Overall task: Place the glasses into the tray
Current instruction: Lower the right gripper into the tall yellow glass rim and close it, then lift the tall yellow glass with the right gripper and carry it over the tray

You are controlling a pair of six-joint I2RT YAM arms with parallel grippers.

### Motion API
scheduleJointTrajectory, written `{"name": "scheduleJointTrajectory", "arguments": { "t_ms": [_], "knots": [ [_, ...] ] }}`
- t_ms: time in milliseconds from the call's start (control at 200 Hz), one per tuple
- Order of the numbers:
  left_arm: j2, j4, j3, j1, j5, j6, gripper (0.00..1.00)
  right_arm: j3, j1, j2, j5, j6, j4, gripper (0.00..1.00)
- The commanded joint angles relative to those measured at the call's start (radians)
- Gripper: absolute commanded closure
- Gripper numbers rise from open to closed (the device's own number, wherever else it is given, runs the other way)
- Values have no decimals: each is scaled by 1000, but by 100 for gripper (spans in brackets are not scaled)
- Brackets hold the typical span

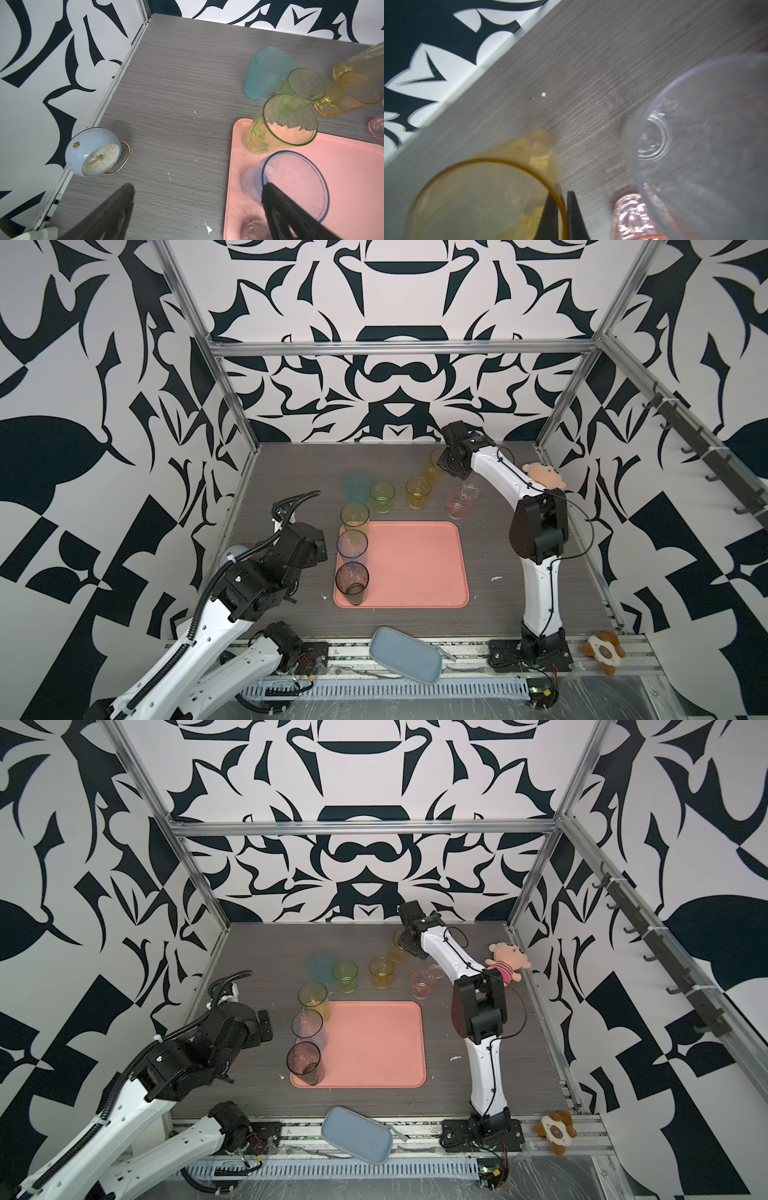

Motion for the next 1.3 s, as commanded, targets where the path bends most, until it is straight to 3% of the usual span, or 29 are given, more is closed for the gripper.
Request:
{"name": "scheduleJointTrajectory", "arguments": {
  "t_ms": [0, 305, 475, 860, 1295],
  "knots": [
    [-6, -34, -19, 2, -17, -10, 1, 14, -1, -25, 29, -23, -7, 100],
    [-20, -36, -21, 2, -19, -15, 1, 5, 6, -105, 75, -102, -25, 100],
    [-24, -35, -22, 2, -20, -17, 0, 62, 10, -139, -116, -270, -50, 100],
    [-33, -41, -24, 1, -20, -27, 0, 178, 124, -253, 64, -439, -254, 100],
    [-32, -41, -22, 2, -29, -27, 1, 195, 265, -322, 48, -520, -373, 100]
  ]
}}
